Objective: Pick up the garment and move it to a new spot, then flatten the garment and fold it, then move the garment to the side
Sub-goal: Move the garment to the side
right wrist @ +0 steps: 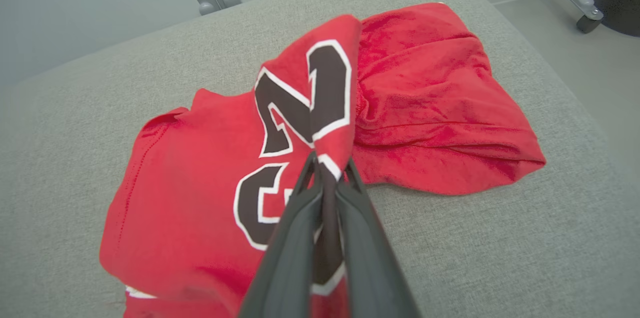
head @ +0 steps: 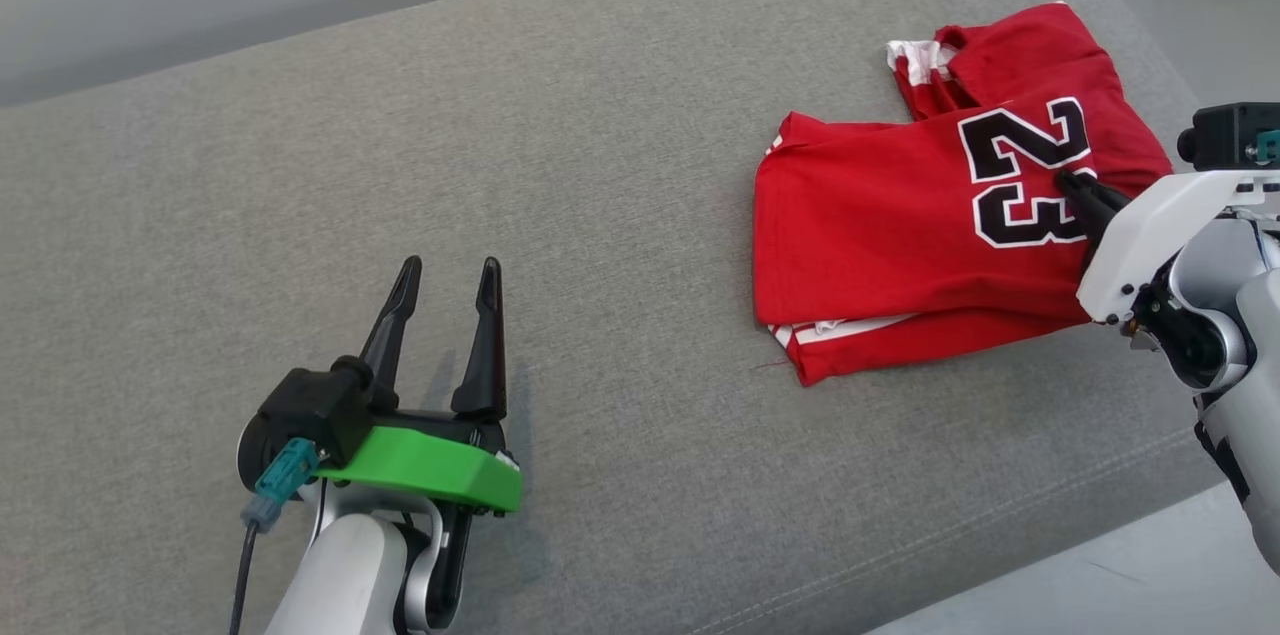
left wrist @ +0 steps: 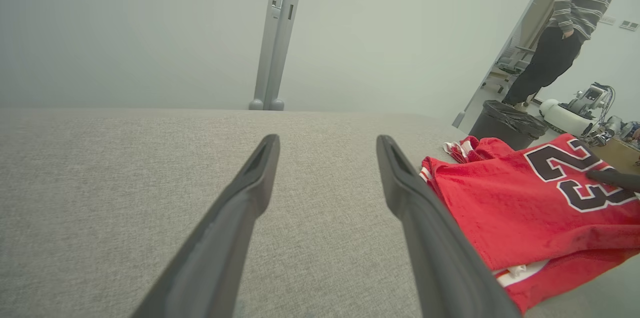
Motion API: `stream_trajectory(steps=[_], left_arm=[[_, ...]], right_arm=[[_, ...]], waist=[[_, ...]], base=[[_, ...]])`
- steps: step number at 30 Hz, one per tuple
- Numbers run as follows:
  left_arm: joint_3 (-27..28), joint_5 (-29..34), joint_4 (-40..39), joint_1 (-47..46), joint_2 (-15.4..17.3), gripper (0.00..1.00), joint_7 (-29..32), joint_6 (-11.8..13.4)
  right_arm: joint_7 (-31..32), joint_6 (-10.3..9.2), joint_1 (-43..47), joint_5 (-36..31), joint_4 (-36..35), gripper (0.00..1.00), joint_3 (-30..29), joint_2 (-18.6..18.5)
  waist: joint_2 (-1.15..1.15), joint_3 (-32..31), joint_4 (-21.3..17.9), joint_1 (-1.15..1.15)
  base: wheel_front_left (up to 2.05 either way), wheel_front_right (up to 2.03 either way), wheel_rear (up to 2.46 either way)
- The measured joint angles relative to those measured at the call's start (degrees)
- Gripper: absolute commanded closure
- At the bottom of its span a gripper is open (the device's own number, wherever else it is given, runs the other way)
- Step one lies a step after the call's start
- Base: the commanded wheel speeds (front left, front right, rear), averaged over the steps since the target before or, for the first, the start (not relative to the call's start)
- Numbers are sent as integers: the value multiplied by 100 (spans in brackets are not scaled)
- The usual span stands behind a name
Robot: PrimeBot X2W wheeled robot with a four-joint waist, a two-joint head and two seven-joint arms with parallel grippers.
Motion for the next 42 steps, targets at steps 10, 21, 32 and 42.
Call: stream_trajectory(steps=[10, 21, 32, 42], left_arm=[[-46, -5, 89, -4, -2, 0, 0, -21], [27, -29, 92, 67, -46, 0, 0, -21], [49, 0, 82, 78, -64, 0, 0, -33], [-31, 120, -23, -117, 25, 0, 86, -33]], right_arm=[[-188, 0, -135, -247, 36, 100, -4, 112], [-238, 0, -676, -567, 176, 100, -163, 110], [-375, 0, -1068, -942, 503, 100, -626, -156], [-983, 0, -1376, -1813, 1251, 100, -1196, -649]], waist=[[0, 141, -366, 0], [0, -3, 48, 0], [0, 96, 300, 0], [0, 529, 448, 0]], base=[[0, 0, 0], [0, 0, 0], [0, 0, 0], [0, 0, 0]])
